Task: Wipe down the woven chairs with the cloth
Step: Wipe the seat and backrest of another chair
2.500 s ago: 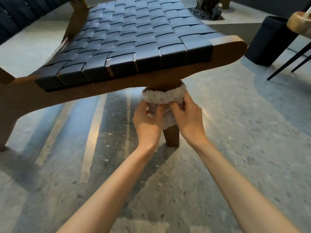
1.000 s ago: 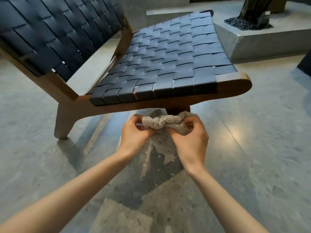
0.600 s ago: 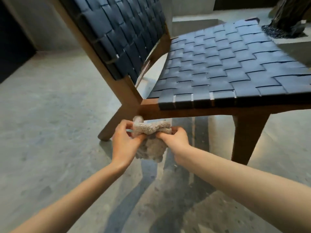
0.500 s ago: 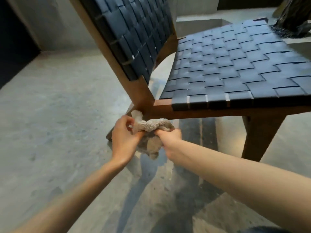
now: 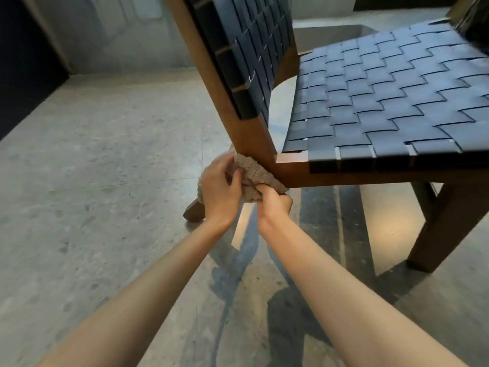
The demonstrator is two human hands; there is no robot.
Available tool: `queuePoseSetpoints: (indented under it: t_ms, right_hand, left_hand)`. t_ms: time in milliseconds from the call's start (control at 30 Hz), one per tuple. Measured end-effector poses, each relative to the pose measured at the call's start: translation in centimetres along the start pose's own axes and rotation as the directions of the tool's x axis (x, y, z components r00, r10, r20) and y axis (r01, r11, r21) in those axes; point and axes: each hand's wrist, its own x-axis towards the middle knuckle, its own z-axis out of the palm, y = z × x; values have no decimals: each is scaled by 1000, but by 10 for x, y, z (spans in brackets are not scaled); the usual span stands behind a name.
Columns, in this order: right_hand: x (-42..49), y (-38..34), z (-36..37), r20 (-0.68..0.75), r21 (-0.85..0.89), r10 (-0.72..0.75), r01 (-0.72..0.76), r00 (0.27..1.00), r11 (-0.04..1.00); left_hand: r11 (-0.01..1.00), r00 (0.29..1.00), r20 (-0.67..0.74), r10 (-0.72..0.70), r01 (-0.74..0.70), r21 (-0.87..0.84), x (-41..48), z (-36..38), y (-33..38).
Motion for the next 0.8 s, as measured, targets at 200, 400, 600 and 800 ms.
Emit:
queuePoseSetpoints:
  t_ms: [200, 400, 600, 800]
  right_hand:
    - [16, 37, 6, 119, -163, -125, 143, 985, 976]
    - [36, 74, 19, 224, -295, -67, 133, 972, 946]
    - [52, 111, 31, 344, -408, 60, 92, 937, 908]
    - [64, 141, 45, 400, -456, 150, 54, 904, 888]
  left_hand:
    - [972, 971, 82, 223, -228, 52, 4, -1, -30]
    - [985, 971, 183, 154, -166, 47, 2, -10, -87]
    - [993, 948, 319, -22, -16, 116, 4, -18, -138]
    - [965, 854, 495, -161, 30, 262, 6, -23, -164]
